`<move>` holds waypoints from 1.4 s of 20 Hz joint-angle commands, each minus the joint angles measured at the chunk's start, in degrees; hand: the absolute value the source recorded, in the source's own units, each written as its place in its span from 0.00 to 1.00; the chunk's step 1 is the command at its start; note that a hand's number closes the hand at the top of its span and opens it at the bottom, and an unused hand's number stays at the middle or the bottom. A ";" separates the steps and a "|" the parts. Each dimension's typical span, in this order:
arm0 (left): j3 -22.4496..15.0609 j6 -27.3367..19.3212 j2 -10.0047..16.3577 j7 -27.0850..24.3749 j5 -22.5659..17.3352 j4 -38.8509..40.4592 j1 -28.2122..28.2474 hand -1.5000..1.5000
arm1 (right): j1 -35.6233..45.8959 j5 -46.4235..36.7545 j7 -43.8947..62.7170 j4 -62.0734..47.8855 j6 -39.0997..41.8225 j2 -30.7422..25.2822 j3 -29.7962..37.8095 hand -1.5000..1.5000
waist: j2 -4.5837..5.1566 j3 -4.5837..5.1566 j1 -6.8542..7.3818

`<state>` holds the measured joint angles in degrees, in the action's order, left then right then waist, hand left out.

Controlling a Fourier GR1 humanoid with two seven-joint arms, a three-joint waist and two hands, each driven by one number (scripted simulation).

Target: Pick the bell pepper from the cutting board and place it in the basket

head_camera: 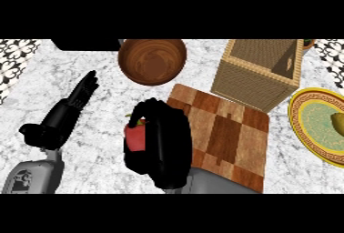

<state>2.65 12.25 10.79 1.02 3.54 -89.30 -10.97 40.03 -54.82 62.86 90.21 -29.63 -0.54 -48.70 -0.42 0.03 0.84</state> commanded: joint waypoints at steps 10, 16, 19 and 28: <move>0.10 -0.10 -0.55 0.33 -0.08 -0.40 -0.06 0.50 | 11.79 -6.84 17.62 2.95 12.77 0.50 13.49 1.00 | 0.11 0.05 -0.62; -0.54 -1.14 -0.94 1.23 1.27 -1.92 0.51 0.50 | 15.61 -6.38 9.23 -5.88 11.39 -0.17 25.87 1.00 | 0.37 -0.01 -0.58; -0.83 -1.11 -1.15 0.76 1.56 -1.81 0.82 0.50 | 17.34 -8.16 6.77 -12.08 8.00 -0.56 30.50 1.00 | 0.53 -0.01 -0.23; 0.62 -0.27 -0.56 0.57 0.54 -0.22 -1.24 0.50 | 19.27 -9.20 -0.70 -16.93 4.83 -5.25 43.95 1.00 | 0.53 -0.03 -0.58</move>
<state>3.43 12.71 10.75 0.66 3.65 -89.79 -10.47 56.68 -65.04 60.45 76.13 -24.80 -3.42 -10.76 0.09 0.02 0.36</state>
